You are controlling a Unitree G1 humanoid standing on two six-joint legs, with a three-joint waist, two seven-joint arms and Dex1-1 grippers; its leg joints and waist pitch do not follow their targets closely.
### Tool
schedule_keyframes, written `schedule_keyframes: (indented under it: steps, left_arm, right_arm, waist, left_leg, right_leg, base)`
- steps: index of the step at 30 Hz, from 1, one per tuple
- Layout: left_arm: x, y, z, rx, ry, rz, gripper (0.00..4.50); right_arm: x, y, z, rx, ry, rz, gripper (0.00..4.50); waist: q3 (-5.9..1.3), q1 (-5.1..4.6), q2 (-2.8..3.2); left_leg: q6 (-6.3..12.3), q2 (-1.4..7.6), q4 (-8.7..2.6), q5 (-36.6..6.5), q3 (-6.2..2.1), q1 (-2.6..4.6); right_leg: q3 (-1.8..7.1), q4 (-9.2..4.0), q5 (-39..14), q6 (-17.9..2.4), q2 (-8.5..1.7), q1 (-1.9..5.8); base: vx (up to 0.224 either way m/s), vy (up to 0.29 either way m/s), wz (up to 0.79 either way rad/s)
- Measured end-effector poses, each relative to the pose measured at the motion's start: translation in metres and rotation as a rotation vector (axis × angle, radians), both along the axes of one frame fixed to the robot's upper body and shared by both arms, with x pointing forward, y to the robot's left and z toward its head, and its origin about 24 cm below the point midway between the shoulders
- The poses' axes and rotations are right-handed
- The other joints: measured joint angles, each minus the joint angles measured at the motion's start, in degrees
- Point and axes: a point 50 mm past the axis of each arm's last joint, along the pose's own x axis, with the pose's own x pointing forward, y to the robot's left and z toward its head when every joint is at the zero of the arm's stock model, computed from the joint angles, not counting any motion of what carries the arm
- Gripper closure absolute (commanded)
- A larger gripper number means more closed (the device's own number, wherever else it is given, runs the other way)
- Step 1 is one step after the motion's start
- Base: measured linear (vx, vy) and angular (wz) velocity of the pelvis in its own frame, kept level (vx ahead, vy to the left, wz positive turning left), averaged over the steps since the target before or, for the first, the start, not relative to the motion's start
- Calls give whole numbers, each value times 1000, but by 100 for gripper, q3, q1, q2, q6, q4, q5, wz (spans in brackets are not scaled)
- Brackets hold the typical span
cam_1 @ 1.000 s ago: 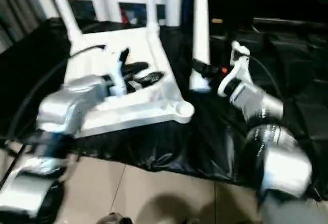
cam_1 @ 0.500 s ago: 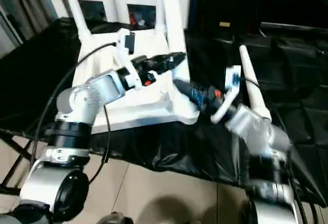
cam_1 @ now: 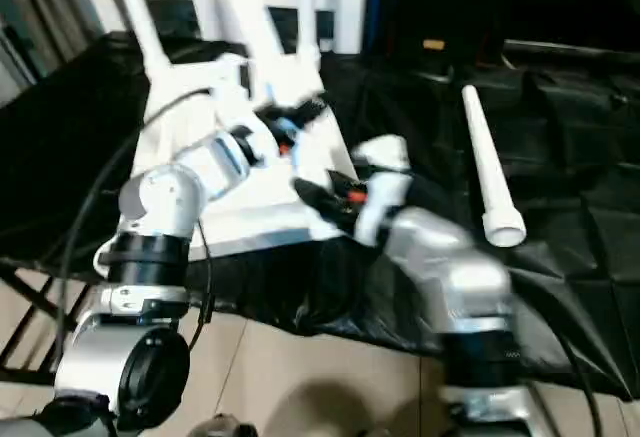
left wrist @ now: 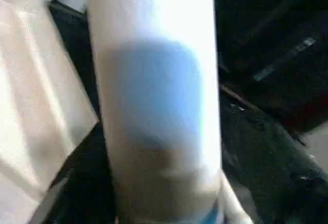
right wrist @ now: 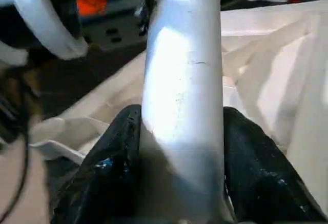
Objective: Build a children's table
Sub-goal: Pick table leg
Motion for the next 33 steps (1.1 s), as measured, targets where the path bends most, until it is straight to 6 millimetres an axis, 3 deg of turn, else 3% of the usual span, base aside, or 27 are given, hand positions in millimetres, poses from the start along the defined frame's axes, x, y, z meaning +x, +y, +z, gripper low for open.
schedule_keyframes:
  steps: [7, 14, 15, 22, 28, 33]
  left_arm:
    - [4, 9, 1, 2, 14, 117, 184]
    - [3, 7, 4, -24, -16, 92, 238]
    - [3, 6, 5, -27, -28, 84, 246]
    - [-2, -6, 16, 53, -181, -126, 263]
    - [-10, -11, 23, 53, -236, -357, 263]
    - [-11, -14, 28, 51, -265, -413, 263]
  right_arm:
    - [-1, 18, 5, -66, -57, -53, 261]
    - [-2, 21, 8, -80, -76, -67, 261]
    - [-1, 20, 8, -68, -74, -69, 226]
    - [5, -9, 29, 54, -46, 37, 149]
    - [12, -45, 56, 109, 16, 216, 144]
    - [9, -51, 57, 85, 61, 319, 144]
  waist:
    - [-4, 3, -7]
    - [-4, -3, -7]
    - [-4, -2, -7]
    - [-3, 2, -6]
    - [-4, 18, -8]
    - [-5, 10, -9]
  left_leg:
    - [15, -10, -27, -5, 1, -23]
    - [22, -10, -27, -4, 2, -24]
    - [16, -10, -27, -7, 2, -24]
    - [15, -12, -19, -5, 4, -20]
    - [41, -10, -16, 12, 7, -13]
    - [42, -9, -11, 12, 10, -13]
  right_leg:
    - [0, -45, 25, -22, 0, -6]
    - [1, -46, 26, -23, 0, -7]
    - [1, -46, 27, -25, 0, -7]
    - [8, -44, 41, -23, -1, -1]
    - [10, -34, 42, -25, 0, 1]
    - [11, -26, 42, -26, 0, -2]
  base:
    - [0, 0, 0]
    - [0, 0, 0]
    - [0, 0, 0]
    - [0, 0, 0]
    - [0, 0, 0]
    - [0, 0, 0]
